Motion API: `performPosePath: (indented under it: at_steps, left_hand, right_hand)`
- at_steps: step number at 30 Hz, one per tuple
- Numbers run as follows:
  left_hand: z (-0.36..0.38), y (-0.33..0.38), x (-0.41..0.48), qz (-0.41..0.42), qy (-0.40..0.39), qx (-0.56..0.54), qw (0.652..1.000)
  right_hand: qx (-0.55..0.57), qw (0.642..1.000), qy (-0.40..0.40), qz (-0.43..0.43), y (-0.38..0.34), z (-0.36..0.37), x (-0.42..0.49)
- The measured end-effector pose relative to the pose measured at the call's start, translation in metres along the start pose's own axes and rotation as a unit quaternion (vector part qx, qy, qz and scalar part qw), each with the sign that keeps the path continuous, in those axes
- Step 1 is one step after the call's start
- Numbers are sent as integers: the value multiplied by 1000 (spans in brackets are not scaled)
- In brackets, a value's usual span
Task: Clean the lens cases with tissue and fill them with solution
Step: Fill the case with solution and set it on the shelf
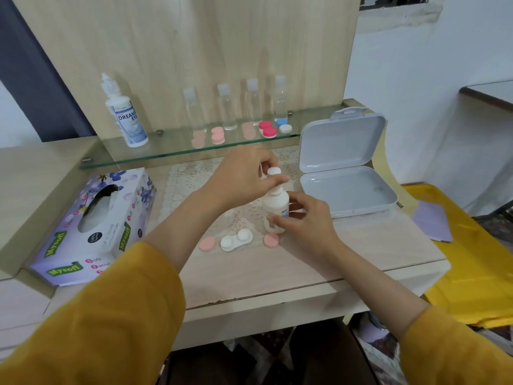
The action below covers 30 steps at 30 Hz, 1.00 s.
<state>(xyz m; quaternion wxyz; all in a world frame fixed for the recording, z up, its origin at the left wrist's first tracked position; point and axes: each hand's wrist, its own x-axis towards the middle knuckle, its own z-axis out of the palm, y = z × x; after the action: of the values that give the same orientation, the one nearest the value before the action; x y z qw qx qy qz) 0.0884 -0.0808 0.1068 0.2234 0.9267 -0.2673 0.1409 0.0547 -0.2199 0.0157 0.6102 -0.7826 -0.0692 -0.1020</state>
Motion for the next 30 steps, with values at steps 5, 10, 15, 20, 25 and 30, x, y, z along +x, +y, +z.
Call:
performPosePath:
  at_steps: [5,10,15,20,25,30]
  left_hand:
    - [4,4,8,11,53,127,990]
    - [8,9,7,-23,90,139,986]
    - [7,10,5,-72,130,19,989]
    - [-2,-5,-20,-98,146,-124,977]
    - [-8,-37,-66,-171,142,-113,968]
    - [-4,-75,-109,-221,127,-56,965]
  right_hand:
    - [-6,1000,-3,5,0,0,0]
    - [0,1000,3,15,1,1,-1]
    - [7,1000,7,20,1,1,-3]
    - [15,999,18,33,4,3,-5]
    - [8,999,20,35,8,4,-3]
    - [28,998,37,32,6,6,-5]
